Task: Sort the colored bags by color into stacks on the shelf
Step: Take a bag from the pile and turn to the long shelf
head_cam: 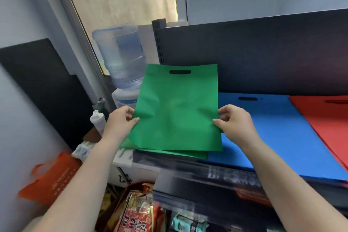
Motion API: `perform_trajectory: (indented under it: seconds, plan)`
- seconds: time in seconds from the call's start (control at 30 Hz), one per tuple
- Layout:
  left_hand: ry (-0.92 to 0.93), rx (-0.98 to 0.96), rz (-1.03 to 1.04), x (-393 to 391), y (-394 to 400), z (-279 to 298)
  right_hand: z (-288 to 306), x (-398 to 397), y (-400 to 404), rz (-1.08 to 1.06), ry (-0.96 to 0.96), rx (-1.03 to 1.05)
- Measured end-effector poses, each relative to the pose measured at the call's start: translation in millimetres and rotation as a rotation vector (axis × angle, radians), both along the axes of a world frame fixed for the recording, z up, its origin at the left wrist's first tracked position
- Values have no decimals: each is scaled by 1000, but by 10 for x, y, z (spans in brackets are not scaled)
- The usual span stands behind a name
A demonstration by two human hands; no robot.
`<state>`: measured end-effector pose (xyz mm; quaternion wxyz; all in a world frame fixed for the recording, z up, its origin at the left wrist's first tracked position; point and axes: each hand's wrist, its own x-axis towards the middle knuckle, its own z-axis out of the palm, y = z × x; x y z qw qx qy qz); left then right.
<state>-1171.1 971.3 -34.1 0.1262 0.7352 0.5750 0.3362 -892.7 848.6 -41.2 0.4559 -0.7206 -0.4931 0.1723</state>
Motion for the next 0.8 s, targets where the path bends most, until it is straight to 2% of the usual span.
perform_trajectory:
  seconds: [0.2, 0.3, 0.47, 0.6, 0.8]
  plan:
    - [169, -192, 12, -158, 318, -213, -143, -216, 206, -1, -289, -318]
    - [184, -229, 12, -172, 370, -278, -174, -254, 230, -22, -403, -416]
    - [193, -236, 2, -112, 449, -290, -175, -264, 284, -44, -472, -441]
    - [295, -260, -2, -93, 461, -194, -146, -268, 292, -32, -528, -456]
    - [514, 0, -43, 278, 269, 204, 90, -91, 139, -64, -598, -290]
